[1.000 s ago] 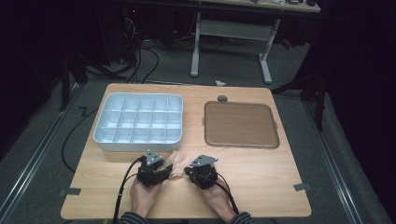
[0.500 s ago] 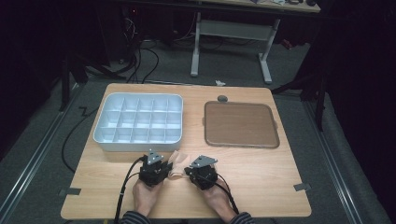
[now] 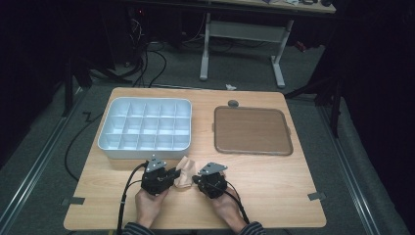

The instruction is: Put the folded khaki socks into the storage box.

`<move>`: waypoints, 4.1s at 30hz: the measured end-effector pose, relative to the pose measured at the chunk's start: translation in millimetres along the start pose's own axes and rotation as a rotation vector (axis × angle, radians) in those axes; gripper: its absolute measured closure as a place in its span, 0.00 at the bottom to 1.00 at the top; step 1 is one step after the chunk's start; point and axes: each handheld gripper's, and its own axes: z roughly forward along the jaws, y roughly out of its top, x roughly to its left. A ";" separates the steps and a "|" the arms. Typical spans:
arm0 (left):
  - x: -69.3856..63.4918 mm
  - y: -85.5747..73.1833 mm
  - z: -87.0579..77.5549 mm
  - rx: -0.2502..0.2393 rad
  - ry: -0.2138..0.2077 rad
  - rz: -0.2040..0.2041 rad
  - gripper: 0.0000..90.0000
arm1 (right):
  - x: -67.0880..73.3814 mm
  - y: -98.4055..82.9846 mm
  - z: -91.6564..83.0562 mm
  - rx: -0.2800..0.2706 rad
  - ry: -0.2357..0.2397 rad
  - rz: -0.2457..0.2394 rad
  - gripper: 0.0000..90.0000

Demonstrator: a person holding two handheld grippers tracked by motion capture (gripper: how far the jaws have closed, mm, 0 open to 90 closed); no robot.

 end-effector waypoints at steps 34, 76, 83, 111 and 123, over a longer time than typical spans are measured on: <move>1.0 8.5 -10.6 -0.014 -0.035 -0.013 0.90 | -37.8 -1.0 -42.6 -0.060 -0.198 0.074 0.77; -20.0 15.8 8.8 0.055 -0.079 0.062 0.89 | -26.5 -4.8 -15.1 0.001 -0.081 0.064 0.96; -21.5 15.7 17.0 0.080 -0.065 0.066 0.88 | -26.3 -4.8 -14.2 0.002 -0.072 0.065 0.96; -30.2 10.1 38.9 0.150 -0.048 0.111 0.78 | -27.7 -5.3 -12.2 -0.003 -0.060 0.079 0.95; -28.4 13.8 25.8 0.128 -0.064 0.106 0.58 | -27.8 -4.9 -16.9 -0.021 -0.062 0.094 0.86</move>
